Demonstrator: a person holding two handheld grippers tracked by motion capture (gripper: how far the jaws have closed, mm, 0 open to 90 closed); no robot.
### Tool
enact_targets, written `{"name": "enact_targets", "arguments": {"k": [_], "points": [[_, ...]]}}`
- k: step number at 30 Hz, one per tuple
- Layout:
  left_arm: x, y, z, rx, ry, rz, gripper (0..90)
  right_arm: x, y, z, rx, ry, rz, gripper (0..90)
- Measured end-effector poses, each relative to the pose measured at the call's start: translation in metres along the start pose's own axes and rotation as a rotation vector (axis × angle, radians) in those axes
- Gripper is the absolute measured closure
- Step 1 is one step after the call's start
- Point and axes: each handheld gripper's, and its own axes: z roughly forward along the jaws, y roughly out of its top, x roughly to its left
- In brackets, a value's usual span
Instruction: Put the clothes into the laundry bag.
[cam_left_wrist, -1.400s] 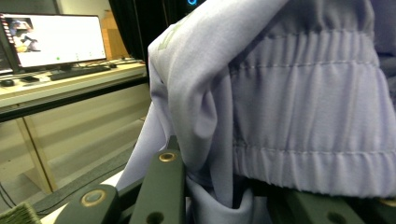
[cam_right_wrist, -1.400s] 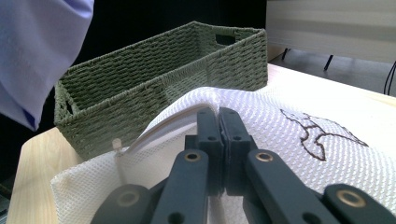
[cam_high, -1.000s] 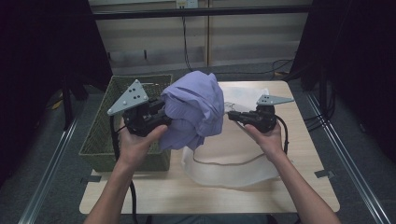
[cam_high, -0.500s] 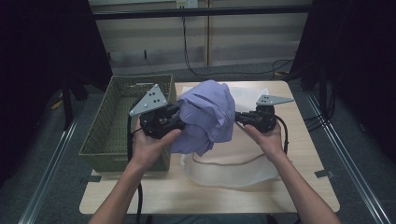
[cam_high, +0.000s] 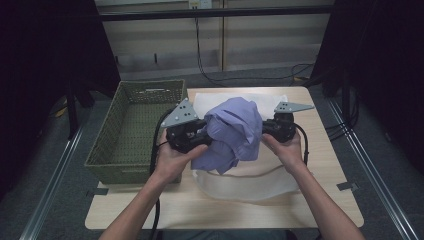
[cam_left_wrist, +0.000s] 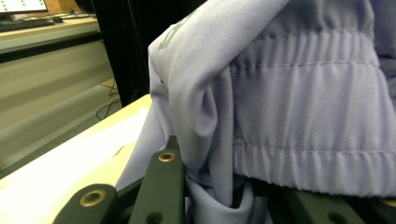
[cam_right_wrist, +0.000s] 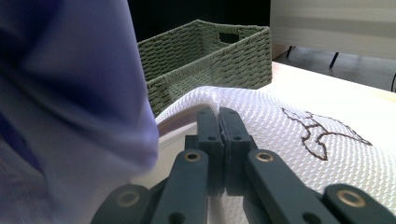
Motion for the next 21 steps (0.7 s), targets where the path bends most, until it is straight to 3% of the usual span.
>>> {"name": "enact_targets", "arguments": {"k": [11,15,21], "points": [[0.005,-0.018,0.022,0.038,0.0,-0.028,73.5,0.0,-0.001,0.0,0.005,0.005,0.0,89.2],[0.005,-0.027,0.033,0.076,0.004,-0.024,73.5,0.001,-0.001,0.002,0.011,0.01,0.0,89.2],[0.005,-0.032,0.04,0.093,-0.011,-0.027,73.4,0.0,-0.001,0.0,0.011,0.009,-0.003,89.2]]}}
